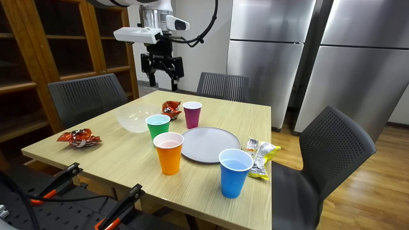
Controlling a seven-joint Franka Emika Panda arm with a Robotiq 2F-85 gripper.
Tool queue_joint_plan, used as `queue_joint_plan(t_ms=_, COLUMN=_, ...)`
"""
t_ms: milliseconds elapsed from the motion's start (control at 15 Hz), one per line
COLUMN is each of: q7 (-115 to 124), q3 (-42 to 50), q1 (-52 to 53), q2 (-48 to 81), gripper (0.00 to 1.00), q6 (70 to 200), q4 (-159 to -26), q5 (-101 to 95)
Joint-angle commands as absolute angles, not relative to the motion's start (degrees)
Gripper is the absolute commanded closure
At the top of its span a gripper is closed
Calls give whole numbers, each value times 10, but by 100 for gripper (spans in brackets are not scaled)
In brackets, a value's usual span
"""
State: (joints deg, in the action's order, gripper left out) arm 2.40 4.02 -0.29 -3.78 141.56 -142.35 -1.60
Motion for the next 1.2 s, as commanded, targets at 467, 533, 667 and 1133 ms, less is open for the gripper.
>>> queue_joint_plan(t_ms=467, q7=46, q3=29, q1=-8, q2=7, gripper=0, q6=1416, q4=-1392, q5=-32)
queue_joint_plan(t_ms=533, q7=47, q3=29, q1=-8, q2=7, gripper=0, q6=1416, q4=-1392, q5=-32)
queue_joint_plan(t_ms=667, q7=78, q3=30, q1=-7, q2=19, gripper=0, q6=1424, q4=-1389, q5=-57)
queue_joint_plan(t_ms=1133, q7=105, q3=24, q1=6, q2=86, gripper=0, q6=1450, q4=-1367, q5=-66)
